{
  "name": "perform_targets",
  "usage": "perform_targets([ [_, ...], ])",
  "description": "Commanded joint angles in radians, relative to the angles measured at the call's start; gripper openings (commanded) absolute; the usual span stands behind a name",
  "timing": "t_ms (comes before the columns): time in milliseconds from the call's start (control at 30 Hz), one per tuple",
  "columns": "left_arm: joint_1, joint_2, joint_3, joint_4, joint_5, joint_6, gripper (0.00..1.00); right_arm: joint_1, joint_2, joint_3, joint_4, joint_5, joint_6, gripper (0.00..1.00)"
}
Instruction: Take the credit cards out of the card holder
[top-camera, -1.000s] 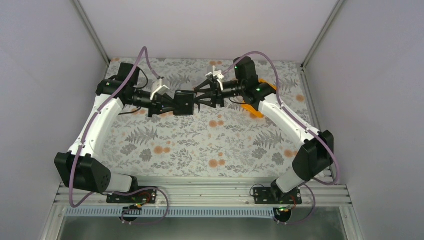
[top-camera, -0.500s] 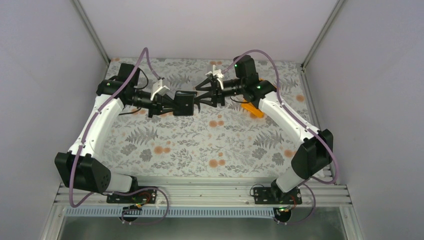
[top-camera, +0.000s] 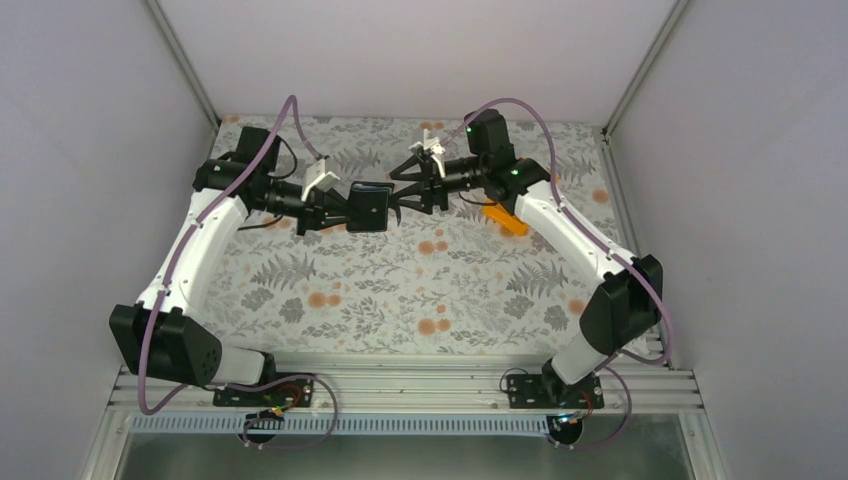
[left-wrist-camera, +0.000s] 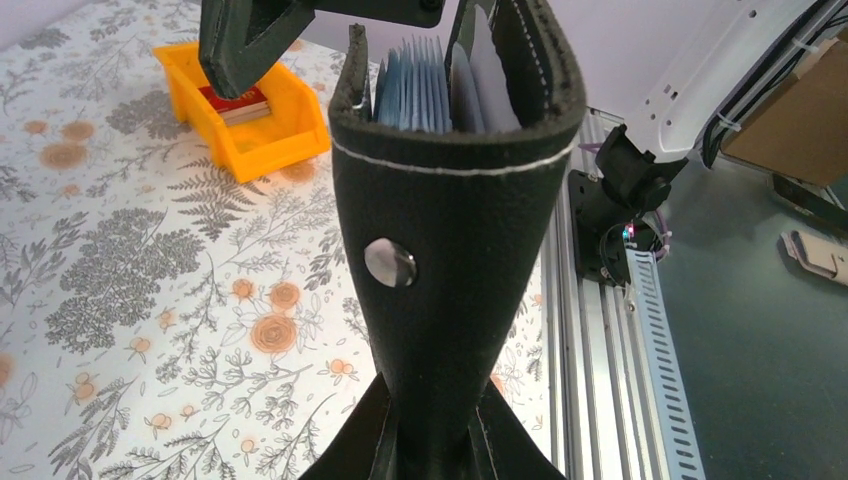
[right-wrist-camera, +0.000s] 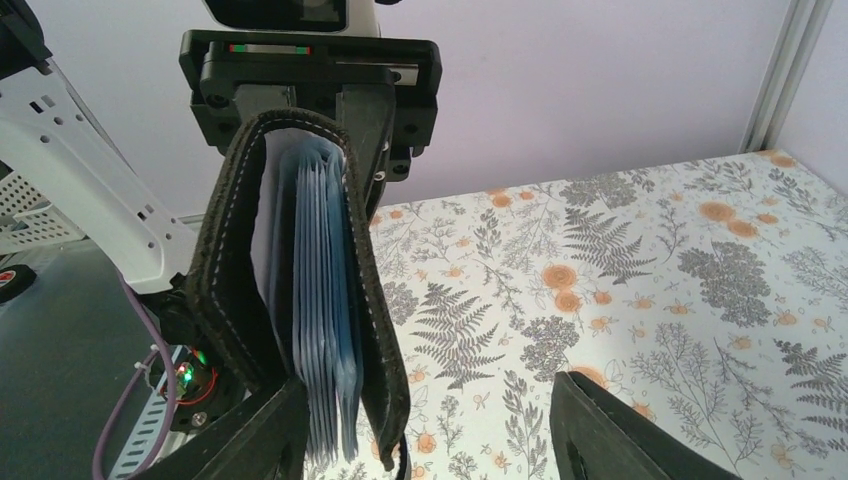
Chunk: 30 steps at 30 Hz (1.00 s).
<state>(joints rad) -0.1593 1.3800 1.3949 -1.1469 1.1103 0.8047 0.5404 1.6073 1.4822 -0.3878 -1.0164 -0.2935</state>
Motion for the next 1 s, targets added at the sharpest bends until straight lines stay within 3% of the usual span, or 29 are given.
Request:
perform_targets([
  [0,-0.008,-0.023,0.009,-0.004,0.061,0.034,0.02,0.005,0.031,0.056,-0.025,0.025,-0.017,0.63],
  [233,-0.008,-0.017,0.016,0.003,0.07,0.027,0.02,0.016,0.048,0.089,-0.05,-0.059,-0.019,0.66],
  [333,-0.008,-0.014,0.023,0.005,0.076,0.023,0.02,0.034,0.064,0.088,-0.05,-0.124,-0.034,0.61],
  [467,-0.009,-0.013,0.03,0.007,0.084,0.018,0.03,0.052,0.079,0.082,-0.05,-0.197,-0.048,0.48],
  [667,-0.004,-0.015,0.036,0.004,0.092,0.019,0.02,0.053,0.074,0.078,-0.05,-0.189,-0.037,0.08],
  [733,-0.001,-0.017,0.024,0.04,0.062,-0.032,0.03,0.052,0.064,0.07,-0.03,-0.186,-0.016,0.04],
  [767,0.003,-0.019,0.017,0.07,0.038,-0.073,0.12,0.051,0.063,0.063,-0.01,-0.166,0.013,0.04],
  [867,0.015,-0.023,-0.006,0.199,-0.098,-0.204,0.8,0.045,0.037,0.052,0.05,-0.024,0.156,0.04],
  [900,0.015,-0.023,-0.015,0.236,-0.166,-0.245,0.95,0.044,0.036,0.054,0.065,0.022,0.209,0.04],
  [967,0.015,-0.02,-0.035,0.291,-0.306,-0.301,1.0,0.045,0.046,0.067,0.097,0.143,0.35,0.04],
])
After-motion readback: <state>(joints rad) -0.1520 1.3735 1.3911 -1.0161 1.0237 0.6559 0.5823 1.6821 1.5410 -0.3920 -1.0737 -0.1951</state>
